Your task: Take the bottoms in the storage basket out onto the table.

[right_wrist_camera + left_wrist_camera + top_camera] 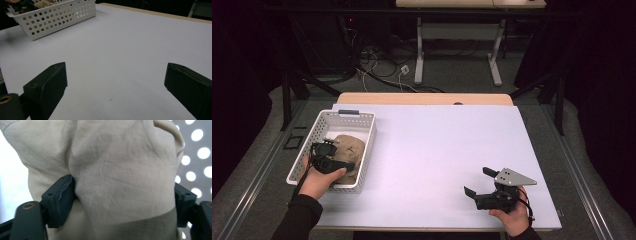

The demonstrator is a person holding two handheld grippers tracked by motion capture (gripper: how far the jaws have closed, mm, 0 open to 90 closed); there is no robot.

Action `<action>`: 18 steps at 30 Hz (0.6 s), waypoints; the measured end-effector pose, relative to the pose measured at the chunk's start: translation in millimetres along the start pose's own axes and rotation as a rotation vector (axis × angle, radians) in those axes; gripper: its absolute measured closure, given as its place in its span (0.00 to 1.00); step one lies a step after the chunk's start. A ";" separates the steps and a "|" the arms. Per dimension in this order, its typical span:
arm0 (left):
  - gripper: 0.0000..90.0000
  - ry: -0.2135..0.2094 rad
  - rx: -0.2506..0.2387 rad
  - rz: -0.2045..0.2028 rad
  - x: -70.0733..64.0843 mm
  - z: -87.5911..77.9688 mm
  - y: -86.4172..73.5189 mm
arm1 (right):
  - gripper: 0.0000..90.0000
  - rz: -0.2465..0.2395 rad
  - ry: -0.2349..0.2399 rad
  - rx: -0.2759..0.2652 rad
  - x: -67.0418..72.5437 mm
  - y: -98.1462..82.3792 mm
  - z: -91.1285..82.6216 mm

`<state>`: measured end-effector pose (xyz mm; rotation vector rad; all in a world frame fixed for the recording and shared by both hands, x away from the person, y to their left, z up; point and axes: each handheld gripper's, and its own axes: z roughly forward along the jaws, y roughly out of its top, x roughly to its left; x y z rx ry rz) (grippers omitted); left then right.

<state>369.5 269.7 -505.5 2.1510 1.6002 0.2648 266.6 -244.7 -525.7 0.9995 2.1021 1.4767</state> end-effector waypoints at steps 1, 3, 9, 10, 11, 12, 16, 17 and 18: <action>0.26 0.000 0.000 0.001 -0.2 -0.2 0.1 | 0.05 0.000 0.001 0.000 0.1 0.0 0.1; 0.29 0.002 -0.004 0.006 -0.9 -0.7 0.2 | 0.05 -0.001 0.002 0.000 0.1 0.0 0.1; 0.39 0.004 0.000 0.025 -3.3 -3.0 1.2 | 0.06 -0.001 0.003 0.002 0.0 0.1 -0.3; 0.41 0.006 0.000 0.024 -3.8 -3.5 1.3 | 0.06 -0.002 0.003 0.001 0.0 0.1 -0.3; 0.42 0.005 0.001 0.025 -3.9 -4.1 1.2 | 0.06 -0.002 0.004 0.001 0.0 0.0 -0.3; 0.44 0.005 -0.001 0.024 -4.0 -4.5 1.0 | 0.06 -0.002 0.004 0.003 0.0 0.0 -0.4; 0.48 0.002 -0.014 0.028 -3.9 -5.5 -0.4 | 0.06 -0.001 0.004 0.001 -0.2 0.1 -0.6; 0.49 0.003 -0.017 0.032 -3.9 -5.8 -1.0 | 0.06 -0.002 0.003 0.001 -0.4 0.1 -0.6; 0.49 0.003 -0.021 0.034 -3.9 -5.9 -1.3 | 0.06 -0.002 0.003 0.002 -0.4 0.1 -0.5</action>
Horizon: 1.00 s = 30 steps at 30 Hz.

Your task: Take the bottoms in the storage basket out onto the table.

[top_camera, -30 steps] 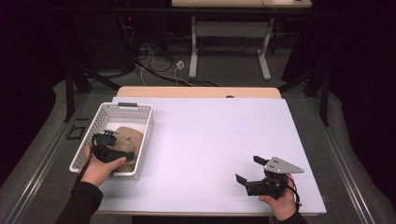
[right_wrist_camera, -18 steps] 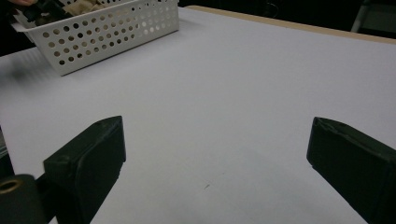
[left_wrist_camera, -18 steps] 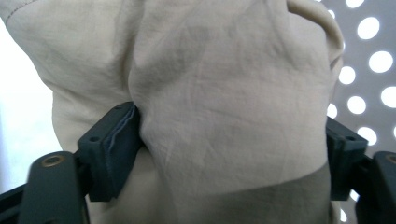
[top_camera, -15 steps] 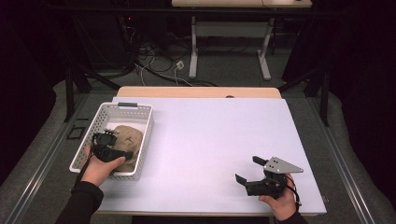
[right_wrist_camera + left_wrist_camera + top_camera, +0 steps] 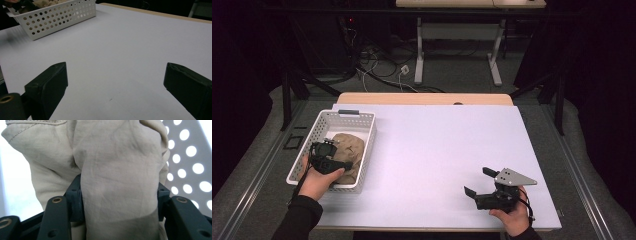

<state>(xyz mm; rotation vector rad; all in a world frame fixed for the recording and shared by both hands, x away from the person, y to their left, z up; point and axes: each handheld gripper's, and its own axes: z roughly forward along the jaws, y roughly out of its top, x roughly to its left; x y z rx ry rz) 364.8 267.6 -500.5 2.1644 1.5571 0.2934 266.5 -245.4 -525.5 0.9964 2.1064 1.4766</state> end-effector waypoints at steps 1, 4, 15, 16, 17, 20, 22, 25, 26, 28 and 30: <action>0.50 0.001 -0.001 -0.001 -0.1 -0.5 -0.2 | 0.06 -0.001 0.000 0.000 -0.1 0.0 0.0; 0.51 0.007 -0.016 0.001 -0.4 -1.1 -1.3 | 0.06 -0.001 -0.001 0.000 0.2 -0.1 -0.1; 0.53 0.013 -0.043 -0.014 0.2 -8.0 -0.9 | 0.06 -0.001 -0.006 -0.001 -0.4 -0.1 -0.2; 0.53 0.014 -0.045 -0.016 0.5 -8.7 -0.8 | 0.06 0.000 -0.006 -0.001 -0.4 -0.1 -0.3; 0.53 0.014 -0.048 -0.020 0.6 -9.2 -0.8 | 0.06 0.000 -0.006 -0.001 -0.4 -0.1 -0.4; 0.53 0.010 -0.053 -0.022 2.0 -10.8 -0.1 | 0.06 0.000 -0.008 -0.002 -0.6 -0.1 -0.5; 0.53 0.009 -0.062 -0.025 3.3 -12.5 0.2 | 0.06 0.000 -0.008 -0.002 -0.6 -0.1 -0.6; 0.53 0.006 -0.074 -0.030 5.2 -15.1 0.3 | 0.06 -0.001 -0.008 -0.004 -0.6 -0.1 -0.8; 0.53 0.006 -0.075 -0.030 5.5 -15.8 0.4 | 0.06 0.000 -0.009 -0.004 -0.9 -0.1 -0.7; 0.53 0.007 -0.082 -0.033 6.1 -17.6 0.7 | 0.06 -0.001 -0.009 -0.004 -0.9 -0.1 -0.7; 0.54 0.009 -0.091 -0.035 7.0 -19.6 1.0 | 0.06 -0.001 -0.008 -0.003 -0.4 -0.1 -0.7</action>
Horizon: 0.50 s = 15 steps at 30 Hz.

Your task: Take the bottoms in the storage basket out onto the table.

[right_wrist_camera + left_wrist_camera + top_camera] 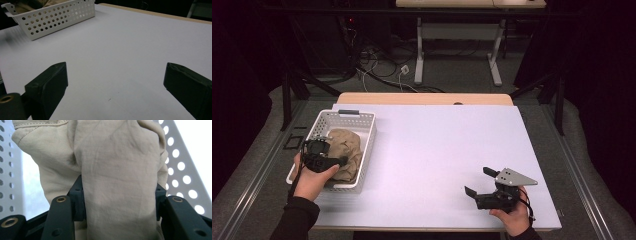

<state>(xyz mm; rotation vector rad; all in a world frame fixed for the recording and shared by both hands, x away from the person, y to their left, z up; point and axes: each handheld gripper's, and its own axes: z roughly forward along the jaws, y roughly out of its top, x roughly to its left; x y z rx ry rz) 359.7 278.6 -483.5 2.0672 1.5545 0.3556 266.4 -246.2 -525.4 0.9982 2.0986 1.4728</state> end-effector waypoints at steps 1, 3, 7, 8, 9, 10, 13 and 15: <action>0.54 0.003 -0.008 -0.001 0.6 -1.3 0.5 | 0.06 0.000 0.000 0.001 0.1 0.0 0.0; 0.54 0.003 -0.017 -0.004 1.2 -2.9 1.2 | 0.06 0.000 0.000 0.001 0.1 0.1 0.0; 0.54 0.007 -0.029 -0.004 2.1 -6.2 3.6 | 0.06 0.000 -0.001 0.001 -0.2 0.0 0.1; 0.54 0.007 -0.031 -0.003 2.2 -7.1 4.3 | 0.06 0.000 -0.002 0.001 -0.2 0.0 0.1; 0.54 0.008 -0.036 -0.004 2.3 -7.8 5.0 | 0.06 0.000 -0.002 0.001 -0.2 0.0 0.0; 0.54 0.007 -0.039 -0.004 2.3 -8.6 5.7 | 0.06 0.000 -0.002 0.000 -0.2 0.0 0.0; 0.54 0.008 -0.048 -0.008 1.8 -11.0 7.9 | 0.06 -0.001 -0.001 0.000 -0.3 0.0 -0.1; 0.54 0.009 -0.052 -0.007 1.5 -12.1 9.0 | 0.06 0.000 -0.002 0.000 -0.4 0.0 0.0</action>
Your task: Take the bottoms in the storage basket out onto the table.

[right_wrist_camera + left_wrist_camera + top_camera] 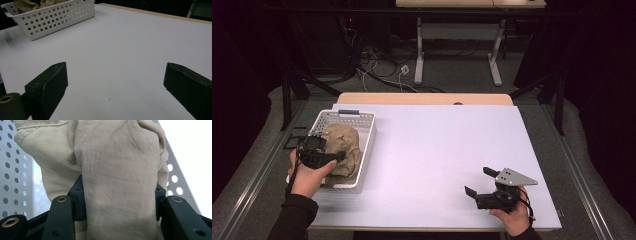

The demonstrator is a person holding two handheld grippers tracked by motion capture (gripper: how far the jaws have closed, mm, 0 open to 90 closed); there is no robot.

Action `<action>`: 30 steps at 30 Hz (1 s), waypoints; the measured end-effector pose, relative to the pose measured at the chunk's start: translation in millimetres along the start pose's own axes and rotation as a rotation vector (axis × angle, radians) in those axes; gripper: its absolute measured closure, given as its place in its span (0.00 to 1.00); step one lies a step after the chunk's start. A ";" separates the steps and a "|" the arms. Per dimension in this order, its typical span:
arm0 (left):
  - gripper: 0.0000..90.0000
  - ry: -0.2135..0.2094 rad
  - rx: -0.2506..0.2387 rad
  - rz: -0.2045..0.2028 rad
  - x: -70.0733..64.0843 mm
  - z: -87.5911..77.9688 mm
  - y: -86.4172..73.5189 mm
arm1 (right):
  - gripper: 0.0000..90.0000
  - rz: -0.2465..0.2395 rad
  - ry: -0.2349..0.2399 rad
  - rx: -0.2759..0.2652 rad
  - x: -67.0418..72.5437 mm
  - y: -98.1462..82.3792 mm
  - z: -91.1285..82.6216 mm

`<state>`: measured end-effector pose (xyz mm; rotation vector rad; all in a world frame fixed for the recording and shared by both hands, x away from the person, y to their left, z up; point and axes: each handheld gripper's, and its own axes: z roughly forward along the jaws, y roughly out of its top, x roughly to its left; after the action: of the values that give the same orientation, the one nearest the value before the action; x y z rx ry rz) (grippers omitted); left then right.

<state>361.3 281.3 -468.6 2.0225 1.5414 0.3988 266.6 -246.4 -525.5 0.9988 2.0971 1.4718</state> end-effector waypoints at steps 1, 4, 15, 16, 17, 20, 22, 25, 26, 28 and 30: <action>0.54 0.000 0.001 0.001 0.1 -0.5 0.4 | 0.06 0.000 0.001 0.000 0.1 0.0 -0.1; 0.54 0.004 -0.009 0.000 0.1 -2.2 1.6 | 0.06 -0.001 0.001 0.000 0.3 0.0 -0.2; 0.55 0.001 -0.038 -0.010 2.8 -10.7 6.3 | 0.06 -0.001 0.001 0.000 0.3 0.0 -0.2; 0.55 -0.001 -0.040 -0.011 3.3 -11.7 6.7 | 0.06 -0.001 0.001 0.001 0.2 0.0 -0.2; 0.55 -0.001 -0.044 -0.012 3.7 -12.5 6.9 | 0.06 -0.001 0.000 0.001 0.1 0.0 -0.1; 0.55 -0.002 -0.057 -0.022 4.7 -14.9 7.4 | 0.06 -0.001 0.000 0.000 0.2 0.1 -0.2; 0.55 -0.002 -0.065 -0.026 5.8 -16.9 7.8 | 0.06 -0.001 0.001 0.000 0.3 0.0 -0.2; 0.55 -0.002 -0.077 -0.028 7.1 -19.4 8.1 | 0.06 -0.001 0.000 0.000 0.1 0.1 -0.2; 0.55 -0.003 -0.080 -0.029 7.4 -19.9 8.2 | 0.06 -0.001 0.000 0.000 0.1 0.1 -0.3; 0.55 -0.002 -0.091 -0.030 8.1 -21.4 8.5 | 0.06 0.000 0.000 0.000 0.2 0.1 -0.2; 0.55 -0.002 -0.104 -0.037 8.1 -22.5 8.6 | 0.06 -0.001 0.001 0.001 0.2 0.0 -0.1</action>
<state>358.1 293.1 -446.4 1.9123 1.5225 0.4533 266.5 -246.4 -525.4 0.9977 2.0986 1.4709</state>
